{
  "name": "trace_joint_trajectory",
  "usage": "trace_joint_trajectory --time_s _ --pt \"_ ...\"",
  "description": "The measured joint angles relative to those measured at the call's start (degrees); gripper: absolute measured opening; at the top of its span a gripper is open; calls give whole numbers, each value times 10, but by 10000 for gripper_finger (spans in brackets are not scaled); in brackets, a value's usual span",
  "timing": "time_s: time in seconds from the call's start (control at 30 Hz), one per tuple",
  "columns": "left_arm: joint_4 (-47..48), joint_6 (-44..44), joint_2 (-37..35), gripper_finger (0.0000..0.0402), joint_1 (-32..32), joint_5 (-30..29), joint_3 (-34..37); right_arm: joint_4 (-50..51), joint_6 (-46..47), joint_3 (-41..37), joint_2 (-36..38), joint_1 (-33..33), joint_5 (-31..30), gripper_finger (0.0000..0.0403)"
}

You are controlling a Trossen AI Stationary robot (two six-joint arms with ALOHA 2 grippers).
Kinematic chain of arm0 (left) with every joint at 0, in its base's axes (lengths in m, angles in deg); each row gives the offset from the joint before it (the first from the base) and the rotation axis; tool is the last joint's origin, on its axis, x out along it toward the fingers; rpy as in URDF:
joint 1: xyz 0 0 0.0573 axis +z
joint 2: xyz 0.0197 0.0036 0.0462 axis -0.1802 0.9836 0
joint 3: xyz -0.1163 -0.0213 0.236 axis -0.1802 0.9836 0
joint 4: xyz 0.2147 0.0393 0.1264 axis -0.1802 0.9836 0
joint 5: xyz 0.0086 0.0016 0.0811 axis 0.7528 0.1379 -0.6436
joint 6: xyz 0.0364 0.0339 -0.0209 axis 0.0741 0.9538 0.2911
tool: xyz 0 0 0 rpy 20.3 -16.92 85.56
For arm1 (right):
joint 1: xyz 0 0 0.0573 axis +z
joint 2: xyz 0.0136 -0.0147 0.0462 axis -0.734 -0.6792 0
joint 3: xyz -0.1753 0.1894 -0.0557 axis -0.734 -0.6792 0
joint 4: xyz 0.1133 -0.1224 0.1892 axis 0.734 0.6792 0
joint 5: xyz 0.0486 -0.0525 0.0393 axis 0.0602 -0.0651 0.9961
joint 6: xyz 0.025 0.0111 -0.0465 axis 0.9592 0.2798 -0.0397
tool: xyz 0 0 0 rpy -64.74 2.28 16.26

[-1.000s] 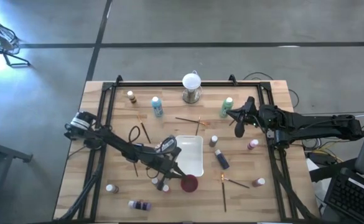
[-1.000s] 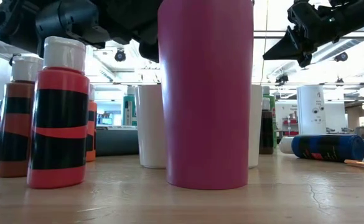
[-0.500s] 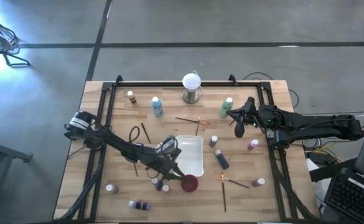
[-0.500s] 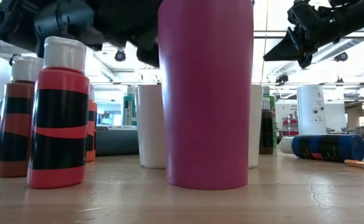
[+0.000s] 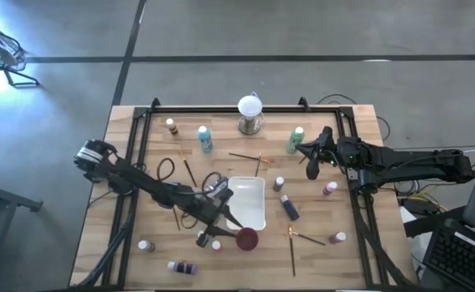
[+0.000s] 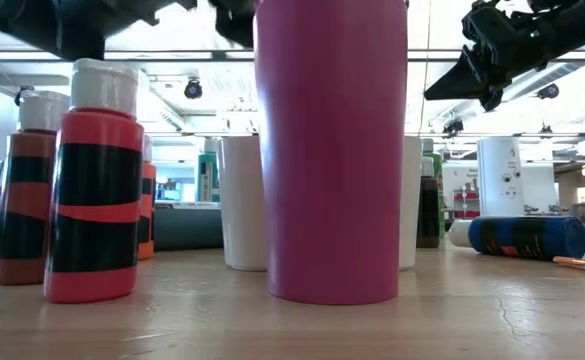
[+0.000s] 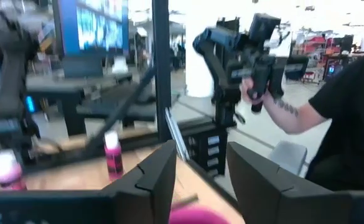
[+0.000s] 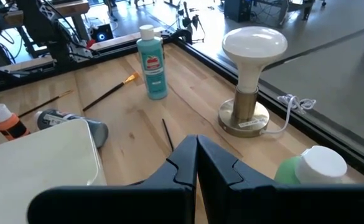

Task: Pick & Place Paint Supplies
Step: Put the gold paint brush into the red cup

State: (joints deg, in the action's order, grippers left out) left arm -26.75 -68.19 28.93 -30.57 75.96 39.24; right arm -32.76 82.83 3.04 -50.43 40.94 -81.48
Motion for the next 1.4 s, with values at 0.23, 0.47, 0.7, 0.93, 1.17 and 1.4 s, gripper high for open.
trace_joint_trajectory --time_s 0.23,0.47,0.7,0.93,1.17,1.4 --pt "92 33 -87 156 0 0 2 19 -2 3 0 0 1 8" --pt "188 36 -159 156 0 -1 4 27 -4 3 0 0 0 8" --pt "274 80 -237 156 0 -70 3 28 -6 3 -6 0 7 8" --pt "300 112 -273 156 1 -138 4 36 -47 28 -74 0 31 8" --pt "303 122 -288 156 2 -145 3 99 -185 160 -195 -23 33 9" --pt "305 138 -310 156 2 -161 3 183 -256 290 -322 -119 123 42"
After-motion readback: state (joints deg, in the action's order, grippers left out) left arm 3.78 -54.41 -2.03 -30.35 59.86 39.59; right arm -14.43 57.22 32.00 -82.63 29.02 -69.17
